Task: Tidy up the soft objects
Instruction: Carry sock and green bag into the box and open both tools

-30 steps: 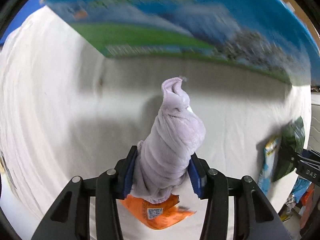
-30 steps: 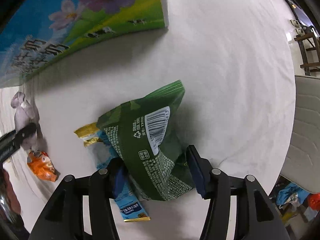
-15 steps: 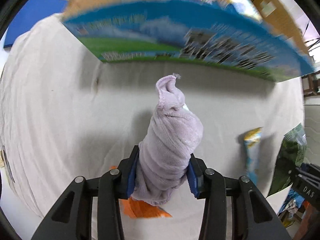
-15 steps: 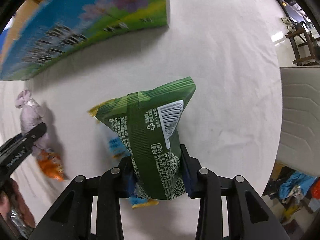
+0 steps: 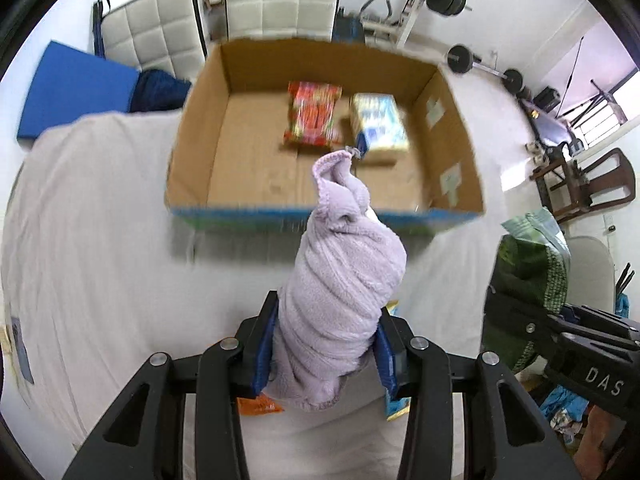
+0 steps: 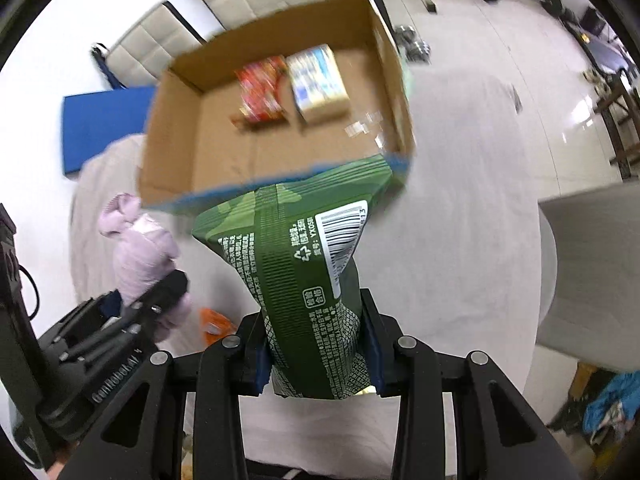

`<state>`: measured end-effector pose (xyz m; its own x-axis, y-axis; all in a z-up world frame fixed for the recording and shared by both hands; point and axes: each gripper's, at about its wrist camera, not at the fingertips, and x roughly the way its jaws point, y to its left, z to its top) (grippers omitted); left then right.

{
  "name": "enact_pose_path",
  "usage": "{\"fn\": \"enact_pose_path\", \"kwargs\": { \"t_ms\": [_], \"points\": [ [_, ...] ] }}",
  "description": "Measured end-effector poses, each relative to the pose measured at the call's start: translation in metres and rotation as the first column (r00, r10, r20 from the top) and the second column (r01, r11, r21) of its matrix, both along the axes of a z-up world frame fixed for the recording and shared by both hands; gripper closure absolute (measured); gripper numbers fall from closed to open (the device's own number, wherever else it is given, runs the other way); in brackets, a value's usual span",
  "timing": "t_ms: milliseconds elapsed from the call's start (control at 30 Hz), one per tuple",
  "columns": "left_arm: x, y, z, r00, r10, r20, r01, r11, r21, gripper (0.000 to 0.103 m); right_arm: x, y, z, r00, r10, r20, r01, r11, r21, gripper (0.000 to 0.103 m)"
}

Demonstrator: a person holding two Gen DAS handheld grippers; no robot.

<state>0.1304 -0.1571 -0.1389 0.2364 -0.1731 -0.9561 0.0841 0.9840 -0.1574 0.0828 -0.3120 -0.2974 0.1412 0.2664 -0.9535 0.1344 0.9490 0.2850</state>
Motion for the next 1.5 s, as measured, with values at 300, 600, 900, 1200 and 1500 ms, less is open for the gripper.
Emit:
{"fn": "enact_pose_path", "kwargs": {
  "t_ms": [300, 600, 900, 1200, 1500],
  "points": [
    [0.059, 0.017, 0.014, 0.998, 0.034, 0.058, -0.034, 0.999, -0.007, 0.064, 0.046, 0.01, 0.028, 0.999, 0.011, 0.053, -0.01, 1.0, -0.011, 0.064],
    [0.147, 0.047, -0.033, 0.995, 0.018, -0.099, -0.018, 1.0, 0.002, 0.064, 0.132, 0.034, -0.008, 0.942, 0.332, 0.041, -0.315, 0.92, -0.233, 0.064],
    [0.217, 0.065, -0.096, 0.969, 0.057, -0.241, -0.058, 0.998, 0.005, 0.064, 0.181, 0.044, -0.08, 0.908, 0.394, -0.141, -0.416, 0.883, -0.217, 0.064],
    [0.237, 0.059, -0.129, 0.957, 0.06, -0.284, -0.054, 0.998, 0.027, 0.064, 0.18, 0.018, -0.126, 0.973, 0.084, -0.216, -0.107, 0.99, -0.096, 0.064],
    [0.263, 0.053, -0.141, 0.96, 0.058, -0.273, -0.034, 0.995, 0.093, 0.06, 0.173, 0.008, -0.139, 0.974, 0.028, -0.225, -0.054, 0.992, -0.112, 0.062]
  ]
}}
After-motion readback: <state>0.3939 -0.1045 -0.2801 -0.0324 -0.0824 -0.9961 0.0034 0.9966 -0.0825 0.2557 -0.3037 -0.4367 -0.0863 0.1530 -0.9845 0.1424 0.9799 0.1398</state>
